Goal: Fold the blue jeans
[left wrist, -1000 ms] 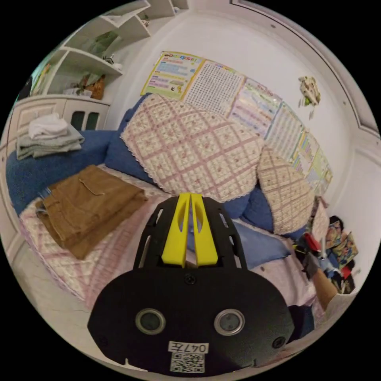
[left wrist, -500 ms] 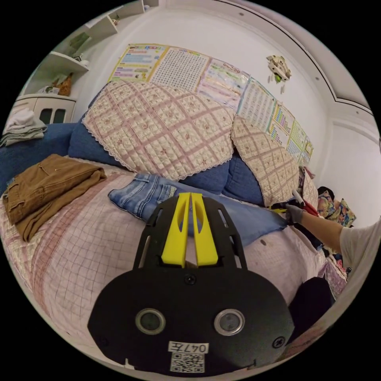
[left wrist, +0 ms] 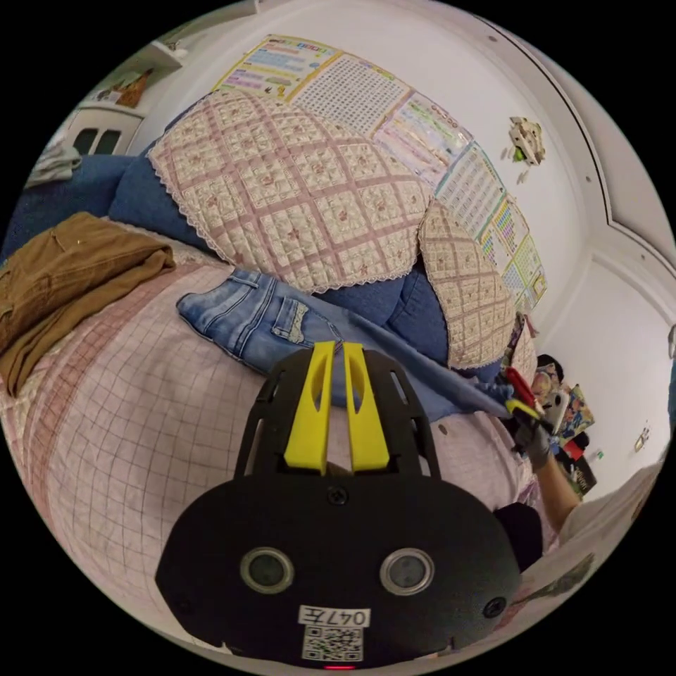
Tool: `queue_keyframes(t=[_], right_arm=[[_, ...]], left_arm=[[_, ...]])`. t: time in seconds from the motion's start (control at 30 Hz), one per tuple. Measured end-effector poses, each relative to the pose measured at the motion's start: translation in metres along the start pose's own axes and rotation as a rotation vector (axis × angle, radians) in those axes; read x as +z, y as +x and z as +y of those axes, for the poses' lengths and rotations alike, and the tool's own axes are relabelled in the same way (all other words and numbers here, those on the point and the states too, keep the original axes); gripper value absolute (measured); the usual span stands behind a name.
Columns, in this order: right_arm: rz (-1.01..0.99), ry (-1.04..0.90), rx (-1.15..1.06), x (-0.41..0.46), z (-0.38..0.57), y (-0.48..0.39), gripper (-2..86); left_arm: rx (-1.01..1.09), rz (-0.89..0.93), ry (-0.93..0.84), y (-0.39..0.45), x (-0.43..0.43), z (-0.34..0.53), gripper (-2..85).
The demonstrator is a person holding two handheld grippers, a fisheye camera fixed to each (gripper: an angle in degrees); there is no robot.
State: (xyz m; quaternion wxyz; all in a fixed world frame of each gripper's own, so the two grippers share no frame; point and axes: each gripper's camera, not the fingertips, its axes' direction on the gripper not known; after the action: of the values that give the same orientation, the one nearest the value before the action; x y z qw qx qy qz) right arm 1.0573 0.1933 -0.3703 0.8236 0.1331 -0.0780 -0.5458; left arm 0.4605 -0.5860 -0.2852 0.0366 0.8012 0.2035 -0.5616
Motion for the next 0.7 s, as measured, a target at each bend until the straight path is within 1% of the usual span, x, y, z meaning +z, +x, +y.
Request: queue_keyframes(t=[0.1,0.17,0.27,0.37,0.43,0.5,0.53,0.6,0.67,0.7], right_arm=[[0.005,-0.047,0.05,-0.003,0.041,-0.023,-0.9],[-0.009,-0.02,0.128,-0.007,0.062,-0.03,-0.9],[-0.028,0.049,0.203,-0.016,0.076,-0.038,-0.9],[-0.03,0.092,0.219,-0.025,0.084,-0.05,-0.9],[-0.029,0.093,0.216,-0.029,0.09,-0.057,-0.9],[-0.032,0.085,0.215,-0.032,0.095,-0.064,-0.9],[-0.032,0.081,0.217,-0.034,0.099,-0.068,-0.9],[-0.027,0.078,0.219,-0.037,0.105,-0.075,-0.8],[-0.034,0.065,0.212,-0.039,0.11,-0.083,-0.8],[-0.033,0.059,0.211,-0.04,0.11,-0.084,-0.8]], left_arm=[[-0.101,0.084,-0.023,-0.024,0.014,-0.009,7.1],[-0.132,0.095,-0.048,-0.03,0.028,-0.021,8.1],[-0.136,0.019,-0.086,-0.031,0.058,-0.056,8.9],[-0.207,-0.002,-0.143,-0.045,0.105,-0.097,9.9],[-0.218,-0.058,-0.224,-0.047,0.142,-0.122,11.1],[-0.194,-0.18,-0.351,-0.042,0.193,-0.145,11.1],[-0.183,-0.209,-0.38,-0.04,0.205,-0.148,10.8],[-0.167,-0.39,-0.459,-0.039,0.243,-0.155,10.3],[-0.201,-0.425,-0.482,-0.045,0.257,-0.156,9.1],[-0.217,-0.41,-0.477,-0.048,0.258,-0.156,6.5]])
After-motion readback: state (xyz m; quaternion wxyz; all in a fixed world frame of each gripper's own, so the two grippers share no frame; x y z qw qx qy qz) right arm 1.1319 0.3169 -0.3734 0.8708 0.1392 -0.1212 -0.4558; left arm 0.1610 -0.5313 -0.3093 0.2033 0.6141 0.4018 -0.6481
